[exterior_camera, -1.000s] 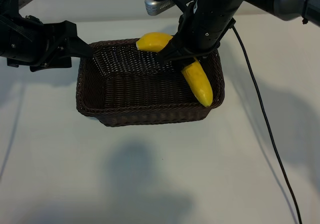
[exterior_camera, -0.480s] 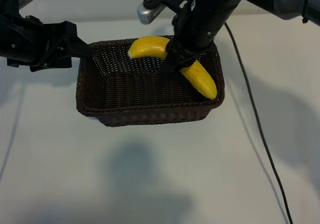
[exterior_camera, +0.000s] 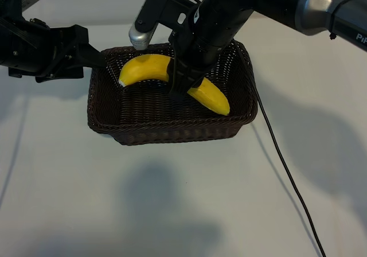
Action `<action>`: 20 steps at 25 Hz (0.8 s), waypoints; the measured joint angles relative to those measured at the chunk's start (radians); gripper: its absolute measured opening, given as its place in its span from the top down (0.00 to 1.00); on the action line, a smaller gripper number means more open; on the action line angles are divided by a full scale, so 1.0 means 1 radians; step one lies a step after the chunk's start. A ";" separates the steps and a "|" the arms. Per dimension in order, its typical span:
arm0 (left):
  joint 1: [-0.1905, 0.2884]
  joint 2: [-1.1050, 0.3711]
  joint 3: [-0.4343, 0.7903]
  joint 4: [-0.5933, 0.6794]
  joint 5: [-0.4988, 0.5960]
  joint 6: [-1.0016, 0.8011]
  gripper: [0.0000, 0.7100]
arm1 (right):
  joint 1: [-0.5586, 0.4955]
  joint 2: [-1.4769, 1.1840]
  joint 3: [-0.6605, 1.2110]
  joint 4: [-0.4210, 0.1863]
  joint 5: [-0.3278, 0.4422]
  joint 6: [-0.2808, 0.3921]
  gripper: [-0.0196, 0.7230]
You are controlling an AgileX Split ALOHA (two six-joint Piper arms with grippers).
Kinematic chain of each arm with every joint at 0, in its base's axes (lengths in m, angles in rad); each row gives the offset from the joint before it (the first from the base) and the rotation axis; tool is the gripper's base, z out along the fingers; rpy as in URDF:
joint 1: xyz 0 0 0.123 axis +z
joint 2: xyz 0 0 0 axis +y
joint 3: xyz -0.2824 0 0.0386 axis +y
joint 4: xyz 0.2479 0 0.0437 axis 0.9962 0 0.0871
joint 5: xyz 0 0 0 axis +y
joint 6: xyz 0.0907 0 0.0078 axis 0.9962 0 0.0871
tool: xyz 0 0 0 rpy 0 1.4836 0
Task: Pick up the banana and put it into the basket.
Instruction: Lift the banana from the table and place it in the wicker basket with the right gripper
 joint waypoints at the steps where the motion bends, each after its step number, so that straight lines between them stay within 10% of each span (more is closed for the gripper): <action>1: 0.000 0.000 0.000 0.000 0.002 0.000 0.23 | 0.000 0.000 0.000 -0.001 -0.002 0.000 0.43; 20: 0.000 0.000 0.000 0.000 0.015 -0.003 0.23 | 0.000 0.076 0.000 0.000 -0.086 -0.014 0.43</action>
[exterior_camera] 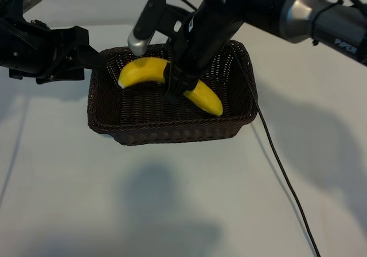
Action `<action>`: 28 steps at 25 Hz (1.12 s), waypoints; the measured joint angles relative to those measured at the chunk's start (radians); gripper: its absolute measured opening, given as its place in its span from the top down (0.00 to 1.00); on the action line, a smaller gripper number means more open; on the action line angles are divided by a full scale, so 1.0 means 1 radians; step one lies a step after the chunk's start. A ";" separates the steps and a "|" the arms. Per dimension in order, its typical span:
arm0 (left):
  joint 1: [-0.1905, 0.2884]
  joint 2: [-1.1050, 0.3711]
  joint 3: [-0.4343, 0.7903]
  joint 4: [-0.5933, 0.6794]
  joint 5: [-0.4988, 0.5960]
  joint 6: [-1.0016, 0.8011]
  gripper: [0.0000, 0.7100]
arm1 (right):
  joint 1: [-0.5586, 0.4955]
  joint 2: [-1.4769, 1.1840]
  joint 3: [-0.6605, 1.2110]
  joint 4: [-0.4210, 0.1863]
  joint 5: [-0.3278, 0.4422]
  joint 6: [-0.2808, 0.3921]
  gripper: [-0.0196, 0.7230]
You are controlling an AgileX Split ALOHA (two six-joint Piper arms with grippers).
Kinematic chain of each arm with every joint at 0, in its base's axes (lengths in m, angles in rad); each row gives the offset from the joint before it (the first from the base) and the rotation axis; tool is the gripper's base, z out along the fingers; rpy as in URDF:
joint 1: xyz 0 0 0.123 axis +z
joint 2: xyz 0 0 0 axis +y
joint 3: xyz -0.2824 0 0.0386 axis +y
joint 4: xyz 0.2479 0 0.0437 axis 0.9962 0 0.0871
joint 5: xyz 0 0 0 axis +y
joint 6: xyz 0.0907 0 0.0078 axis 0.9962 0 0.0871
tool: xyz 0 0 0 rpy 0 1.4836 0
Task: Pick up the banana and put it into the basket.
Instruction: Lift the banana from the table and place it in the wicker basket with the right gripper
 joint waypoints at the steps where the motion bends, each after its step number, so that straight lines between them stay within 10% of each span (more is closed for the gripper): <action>1: 0.000 0.000 0.000 0.000 0.001 0.000 0.23 | 0.000 0.011 0.000 0.000 -0.005 -0.003 0.43; 28: 0.000 0.000 0.000 0.000 0.005 0.004 0.23 | -0.001 0.124 0.000 0.004 -0.033 -0.012 0.43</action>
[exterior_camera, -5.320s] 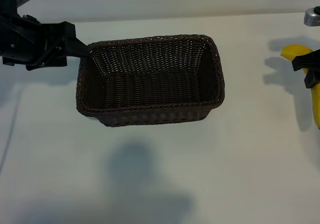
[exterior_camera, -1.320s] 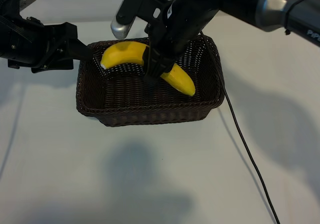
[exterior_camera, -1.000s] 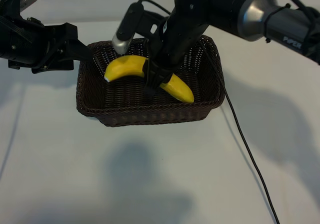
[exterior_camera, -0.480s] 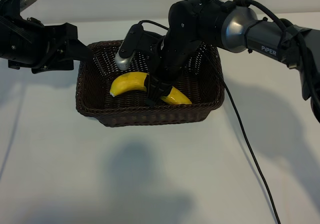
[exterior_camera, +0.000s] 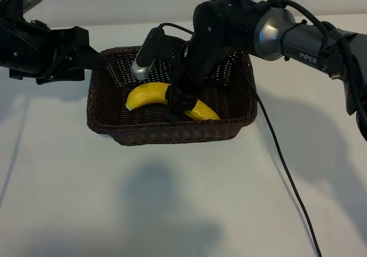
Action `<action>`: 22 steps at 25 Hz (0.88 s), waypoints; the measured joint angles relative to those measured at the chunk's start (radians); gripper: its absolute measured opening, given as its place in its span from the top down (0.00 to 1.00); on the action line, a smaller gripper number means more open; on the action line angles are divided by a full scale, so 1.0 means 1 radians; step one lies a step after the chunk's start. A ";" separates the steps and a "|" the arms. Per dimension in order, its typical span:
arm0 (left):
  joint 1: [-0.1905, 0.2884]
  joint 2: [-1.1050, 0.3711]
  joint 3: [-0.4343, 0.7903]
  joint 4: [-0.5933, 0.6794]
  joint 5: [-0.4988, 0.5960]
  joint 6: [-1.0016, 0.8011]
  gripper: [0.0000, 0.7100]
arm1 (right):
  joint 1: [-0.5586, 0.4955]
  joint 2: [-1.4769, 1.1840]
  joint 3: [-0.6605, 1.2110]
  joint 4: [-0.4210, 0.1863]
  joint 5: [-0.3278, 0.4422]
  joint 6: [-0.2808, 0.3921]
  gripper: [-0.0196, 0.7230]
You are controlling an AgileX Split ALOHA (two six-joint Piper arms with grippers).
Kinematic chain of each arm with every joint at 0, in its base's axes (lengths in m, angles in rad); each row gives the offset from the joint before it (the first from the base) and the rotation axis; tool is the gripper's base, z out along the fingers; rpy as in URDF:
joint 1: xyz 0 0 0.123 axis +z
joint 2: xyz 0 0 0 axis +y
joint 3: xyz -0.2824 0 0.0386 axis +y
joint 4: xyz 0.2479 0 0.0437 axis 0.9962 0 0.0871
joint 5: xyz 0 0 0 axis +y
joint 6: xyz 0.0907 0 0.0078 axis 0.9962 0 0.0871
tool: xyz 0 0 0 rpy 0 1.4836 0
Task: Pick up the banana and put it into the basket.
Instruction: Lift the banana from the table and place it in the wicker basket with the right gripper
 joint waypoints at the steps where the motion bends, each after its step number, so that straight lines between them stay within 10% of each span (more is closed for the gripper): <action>1: 0.000 0.000 0.000 0.000 0.002 0.000 0.23 | 0.000 0.000 0.000 0.000 -0.001 0.000 0.43; 16: 0.000 0.000 0.000 0.000 0.015 0.000 0.23 | 0.000 0.000 0.000 0.001 -0.005 0.030 0.42; 22: 0.000 0.000 0.000 0.000 0.020 0.005 0.23 | 0.000 0.000 0.000 0.000 -0.005 0.068 0.13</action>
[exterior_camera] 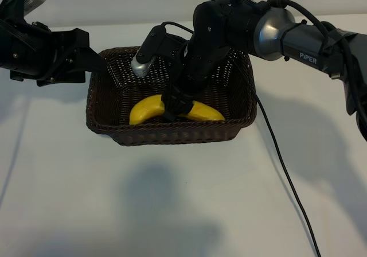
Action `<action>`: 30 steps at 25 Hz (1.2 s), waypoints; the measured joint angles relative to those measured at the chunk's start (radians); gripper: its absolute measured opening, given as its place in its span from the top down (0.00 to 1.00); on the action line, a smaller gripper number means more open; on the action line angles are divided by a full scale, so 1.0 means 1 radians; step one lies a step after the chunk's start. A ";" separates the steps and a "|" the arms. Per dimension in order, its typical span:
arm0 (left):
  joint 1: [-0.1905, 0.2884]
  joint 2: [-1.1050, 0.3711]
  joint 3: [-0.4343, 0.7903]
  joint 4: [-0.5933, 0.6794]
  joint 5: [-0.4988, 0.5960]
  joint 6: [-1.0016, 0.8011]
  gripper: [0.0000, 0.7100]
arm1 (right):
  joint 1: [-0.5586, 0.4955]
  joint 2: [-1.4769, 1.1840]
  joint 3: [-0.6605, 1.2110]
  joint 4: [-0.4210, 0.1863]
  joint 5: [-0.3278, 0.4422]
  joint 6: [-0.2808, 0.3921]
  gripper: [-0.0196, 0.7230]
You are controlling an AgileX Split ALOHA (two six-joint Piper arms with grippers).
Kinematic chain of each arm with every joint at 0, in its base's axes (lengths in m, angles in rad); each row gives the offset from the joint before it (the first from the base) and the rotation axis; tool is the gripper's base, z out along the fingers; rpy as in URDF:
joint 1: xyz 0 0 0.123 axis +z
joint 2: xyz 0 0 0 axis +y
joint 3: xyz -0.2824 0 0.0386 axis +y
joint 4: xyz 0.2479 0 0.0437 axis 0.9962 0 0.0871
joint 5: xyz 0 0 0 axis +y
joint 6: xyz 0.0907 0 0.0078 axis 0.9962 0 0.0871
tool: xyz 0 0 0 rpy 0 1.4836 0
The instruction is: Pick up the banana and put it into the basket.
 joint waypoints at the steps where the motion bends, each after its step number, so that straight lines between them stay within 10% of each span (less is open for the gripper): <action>1: 0.000 0.000 0.000 0.000 0.000 0.002 0.23 | 0.000 0.000 0.000 0.000 0.000 0.006 0.09; 30: 0.000 0.000 0.000 0.000 0.003 0.015 0.23 | -0.055 -0.134 -0.016 -0.203 0.136 0.297 0.12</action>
